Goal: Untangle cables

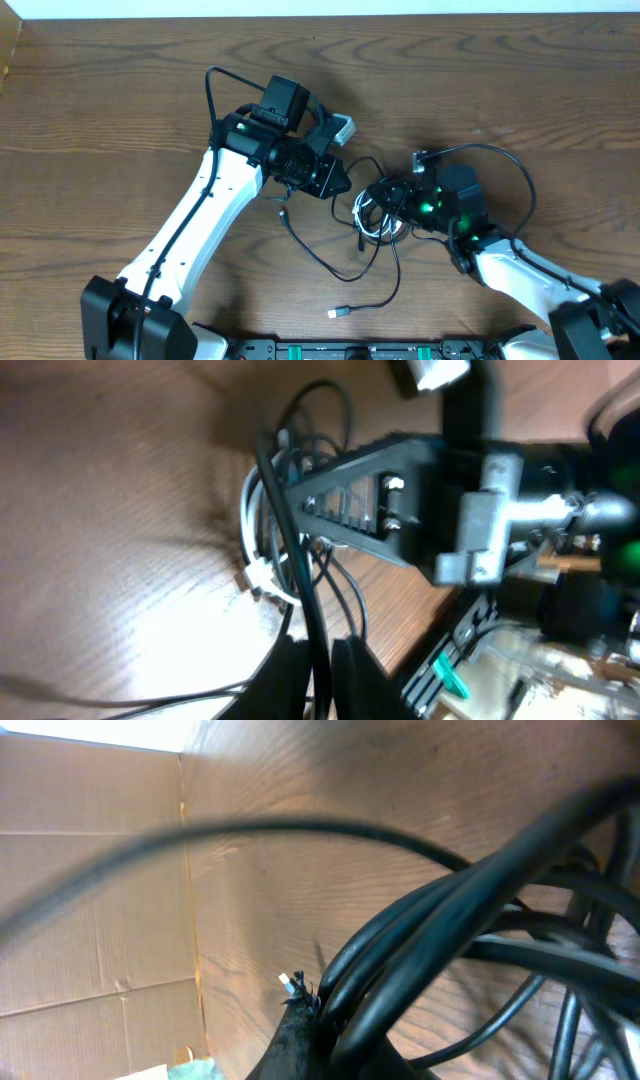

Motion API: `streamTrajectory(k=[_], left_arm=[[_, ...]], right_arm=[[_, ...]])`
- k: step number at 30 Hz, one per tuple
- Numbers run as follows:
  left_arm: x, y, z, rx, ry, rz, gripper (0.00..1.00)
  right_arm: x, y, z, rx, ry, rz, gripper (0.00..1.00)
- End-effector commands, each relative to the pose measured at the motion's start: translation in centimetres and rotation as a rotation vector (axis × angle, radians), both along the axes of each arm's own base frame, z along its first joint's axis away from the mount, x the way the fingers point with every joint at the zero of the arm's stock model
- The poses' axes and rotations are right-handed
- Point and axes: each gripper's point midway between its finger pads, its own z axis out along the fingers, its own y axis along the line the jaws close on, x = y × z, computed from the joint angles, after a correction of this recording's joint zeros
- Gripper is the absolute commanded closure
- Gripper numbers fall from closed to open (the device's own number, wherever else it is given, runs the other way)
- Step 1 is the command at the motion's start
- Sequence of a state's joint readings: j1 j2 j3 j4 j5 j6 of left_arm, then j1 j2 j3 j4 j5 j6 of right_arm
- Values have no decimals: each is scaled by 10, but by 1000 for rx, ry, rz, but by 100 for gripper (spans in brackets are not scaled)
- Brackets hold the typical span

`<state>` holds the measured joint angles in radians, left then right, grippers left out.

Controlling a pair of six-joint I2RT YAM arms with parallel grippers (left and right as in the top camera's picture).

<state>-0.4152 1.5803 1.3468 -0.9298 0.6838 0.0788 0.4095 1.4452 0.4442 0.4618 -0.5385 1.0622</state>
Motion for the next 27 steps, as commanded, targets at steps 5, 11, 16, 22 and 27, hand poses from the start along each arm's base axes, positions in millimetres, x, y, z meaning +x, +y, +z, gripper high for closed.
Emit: streamTrajectory(k=[5,11,16,22,27], left_arm=[[-7,-10,1,11,5,3,49],[-11,-27,-4,-9,5,1,42],[-16,-38,-25,-22,36,31,43],[-21,-45,-48,-37,62,63,51],[-13,-43,-65,37,28,156,51]], right_arm=[[1,-19,4,2,49,-58,98],[0,-27,0,22,102,-62,99],[1,-33,3,55,123,-62,98],[1,-40,0,68,167,-85,98],[-4,-36,2,110,209,-74,99]])
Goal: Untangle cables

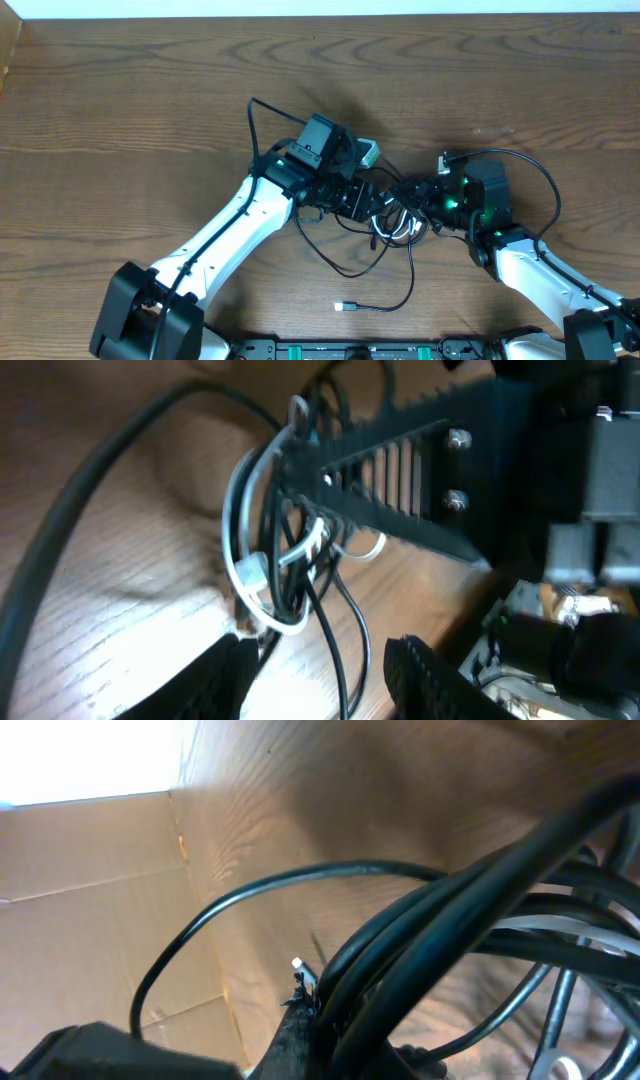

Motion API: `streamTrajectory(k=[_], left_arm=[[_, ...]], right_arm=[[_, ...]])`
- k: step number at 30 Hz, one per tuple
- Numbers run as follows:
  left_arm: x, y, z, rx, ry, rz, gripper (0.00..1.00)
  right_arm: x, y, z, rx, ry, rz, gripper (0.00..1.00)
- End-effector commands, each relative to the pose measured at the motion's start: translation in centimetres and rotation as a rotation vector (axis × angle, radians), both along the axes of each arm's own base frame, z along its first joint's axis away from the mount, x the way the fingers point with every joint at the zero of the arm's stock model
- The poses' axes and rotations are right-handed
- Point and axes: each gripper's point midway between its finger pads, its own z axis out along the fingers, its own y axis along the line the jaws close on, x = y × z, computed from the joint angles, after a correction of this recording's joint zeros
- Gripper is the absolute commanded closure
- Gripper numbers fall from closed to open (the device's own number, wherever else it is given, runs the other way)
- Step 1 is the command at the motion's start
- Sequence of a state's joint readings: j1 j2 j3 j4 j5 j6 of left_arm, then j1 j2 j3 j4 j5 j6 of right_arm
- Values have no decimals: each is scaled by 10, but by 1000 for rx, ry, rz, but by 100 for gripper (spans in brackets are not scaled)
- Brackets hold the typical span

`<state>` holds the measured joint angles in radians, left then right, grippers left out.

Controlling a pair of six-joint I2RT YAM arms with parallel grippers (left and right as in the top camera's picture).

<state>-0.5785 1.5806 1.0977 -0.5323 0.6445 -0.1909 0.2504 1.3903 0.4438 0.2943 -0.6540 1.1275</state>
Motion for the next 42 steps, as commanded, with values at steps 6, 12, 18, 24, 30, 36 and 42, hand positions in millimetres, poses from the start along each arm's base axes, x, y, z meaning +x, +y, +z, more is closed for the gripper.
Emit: streamTrajectory(k=[6,12,18,24,30,36,42], left_arm=[[1,-1,-18,144,-47,112,58],[2,7,-32,250,-76,214,65],[4,5,-34,239,-87,224,65],[7,2,-35,224,-94,232,65],[6,1,-41,227,-63,246,65],[-4,-7,-52,247,-42,211,70],[-5,-4,-73,301,-16,218,77]], right_arm=[[-6,6,9,77,50,16,99],[-6,5,11,94,63,17,99],[-9,4,15,128,71,42,99],[-14,5,19,159,80,74,99],[-13,4,19,157,79,68,99],[-11,1,20,165,79,62,99],[-13,-4,26,208,82,85,99]])
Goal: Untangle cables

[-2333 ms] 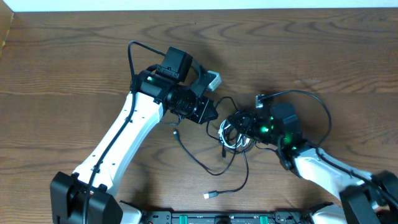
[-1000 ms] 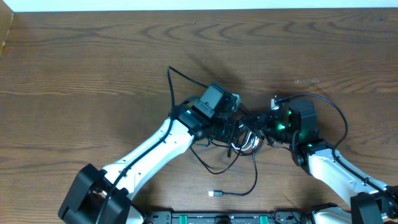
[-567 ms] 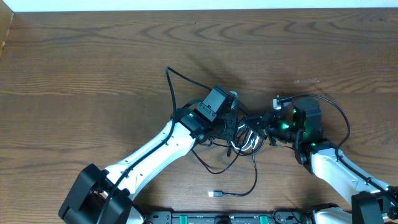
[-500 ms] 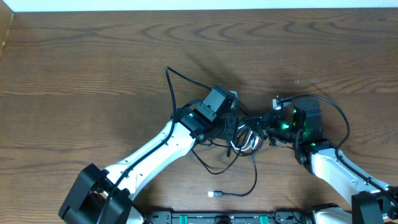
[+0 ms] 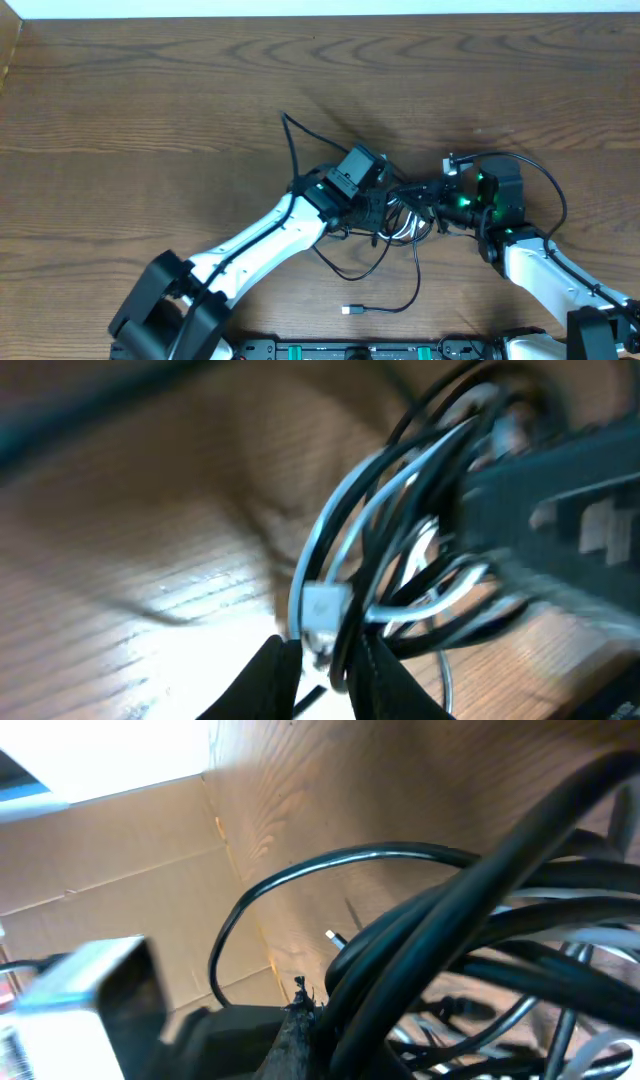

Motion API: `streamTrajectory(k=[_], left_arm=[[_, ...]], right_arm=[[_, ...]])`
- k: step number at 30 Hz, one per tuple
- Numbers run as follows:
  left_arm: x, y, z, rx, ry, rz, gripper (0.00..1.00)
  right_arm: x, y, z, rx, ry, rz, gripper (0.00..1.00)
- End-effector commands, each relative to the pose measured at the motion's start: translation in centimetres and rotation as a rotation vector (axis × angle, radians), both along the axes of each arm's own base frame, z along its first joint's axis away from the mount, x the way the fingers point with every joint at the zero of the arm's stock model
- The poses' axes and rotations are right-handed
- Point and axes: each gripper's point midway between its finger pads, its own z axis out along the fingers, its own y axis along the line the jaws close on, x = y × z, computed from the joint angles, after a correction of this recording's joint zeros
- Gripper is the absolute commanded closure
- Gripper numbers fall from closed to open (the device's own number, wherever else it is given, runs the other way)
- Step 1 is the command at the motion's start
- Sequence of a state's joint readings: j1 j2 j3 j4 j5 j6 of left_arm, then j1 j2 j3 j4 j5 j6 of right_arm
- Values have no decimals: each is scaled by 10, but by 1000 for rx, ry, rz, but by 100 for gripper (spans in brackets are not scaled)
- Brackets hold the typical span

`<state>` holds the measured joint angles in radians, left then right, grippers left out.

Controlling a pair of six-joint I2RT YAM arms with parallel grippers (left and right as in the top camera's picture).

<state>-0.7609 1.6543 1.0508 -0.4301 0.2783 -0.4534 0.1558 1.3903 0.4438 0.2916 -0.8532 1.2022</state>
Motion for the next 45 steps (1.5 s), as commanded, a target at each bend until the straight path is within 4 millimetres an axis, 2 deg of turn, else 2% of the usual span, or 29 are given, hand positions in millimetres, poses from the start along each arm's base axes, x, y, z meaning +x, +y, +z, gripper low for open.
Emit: streamTrajectory(k=[1,8,12,18,21,24,28,32,35,39,42,45], left_arm=[[-1,10,-22,68,26,45,77],[6,11,-31,87,17,73,79],[19,24,-33,142,-29,165,87],[24,29,-33,164,-50,203,89],[26,32,-33,177,-59,213,90],[26,32,-33,180,-62,215,89],[26,32,-33,180,-62,216,90],[26,32,-33,179,-61,215,90],[22,28,-33,155,-32,225,90],[6,11,-31,71,56,151,88],[-9,-1,-28,11,105,52,72],[-25,-15,-21,-67,152,-74,62]], right_arm=[[-7,3,14,72,-6,60,99],[-9,0,24,117,-26,91,99],[-10,1,36,153,-82,132,99],[-3,-5,34,98,-170,124,99],[1,-9,24,29,-206,108,99],[1,-19,1,-74,-166,66,99],[-6,-42,-41,-279,-79,16,99],[-13,-61,-65,-429,-34,-4,99],[-13,-71,-73,-498,-22,-19,99],[-13,-74,-75,-516,-22,-27,99],[-12,-75,-75,-530,-29,-26,99],[-12,-77,-76,-540,-27,-33,99]])
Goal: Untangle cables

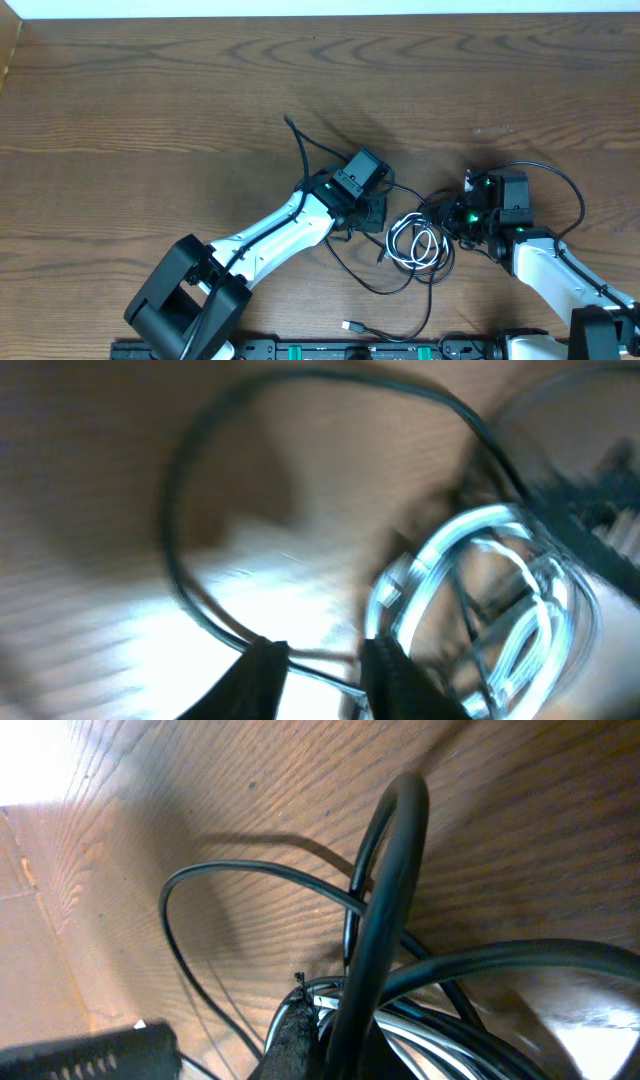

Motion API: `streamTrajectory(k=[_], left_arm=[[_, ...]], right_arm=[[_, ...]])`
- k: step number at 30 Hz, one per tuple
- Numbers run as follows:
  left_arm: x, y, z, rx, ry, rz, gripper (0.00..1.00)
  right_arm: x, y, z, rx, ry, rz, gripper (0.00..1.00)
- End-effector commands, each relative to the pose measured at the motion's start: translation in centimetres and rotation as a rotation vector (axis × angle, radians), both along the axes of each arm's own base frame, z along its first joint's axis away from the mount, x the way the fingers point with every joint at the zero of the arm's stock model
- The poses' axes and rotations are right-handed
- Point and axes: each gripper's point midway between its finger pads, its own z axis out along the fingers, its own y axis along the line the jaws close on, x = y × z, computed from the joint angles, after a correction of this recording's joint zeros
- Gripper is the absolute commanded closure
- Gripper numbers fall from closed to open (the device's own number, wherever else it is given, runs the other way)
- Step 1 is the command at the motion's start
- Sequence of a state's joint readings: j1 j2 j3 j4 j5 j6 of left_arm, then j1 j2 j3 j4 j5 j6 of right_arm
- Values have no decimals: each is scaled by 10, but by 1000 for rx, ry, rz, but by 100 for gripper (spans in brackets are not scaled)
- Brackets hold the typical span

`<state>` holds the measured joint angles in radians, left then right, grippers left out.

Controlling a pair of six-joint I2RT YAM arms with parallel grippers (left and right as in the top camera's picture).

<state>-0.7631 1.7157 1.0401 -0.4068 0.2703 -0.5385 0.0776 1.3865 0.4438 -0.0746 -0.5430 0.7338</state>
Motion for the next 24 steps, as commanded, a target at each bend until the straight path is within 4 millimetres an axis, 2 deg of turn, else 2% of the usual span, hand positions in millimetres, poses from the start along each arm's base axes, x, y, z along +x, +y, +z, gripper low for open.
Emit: streamTrajectory(k=[1,3,8,13,16,19,24], left_arm=[[-30,-20,5,-130,96,-182,58],[-34,-23,7,-147,109,-205,52],[-34,-21,-1,-130,136,-176,52],[-32,-15,-33,-60,233,-18,53],[-33,-14,-49,-38,293,59,58],[-34,-16,-55,-35,302,69,58],[-41,-28,-52,-65,301,32,59]], right_arm=[[5,-11,-3,-72,-29,-13,99],[5,-11,-3,-71,-28,-12,99],[5,-11,-3,-71,-28,-12,99],[4,-11,-3,-71,-28,-12,99],[4,-11,-3,-71,-27,-12,99],[4,-11,-3,-71,-27,-12,99],[5,-11,-3,-73,-27,-13,99]])
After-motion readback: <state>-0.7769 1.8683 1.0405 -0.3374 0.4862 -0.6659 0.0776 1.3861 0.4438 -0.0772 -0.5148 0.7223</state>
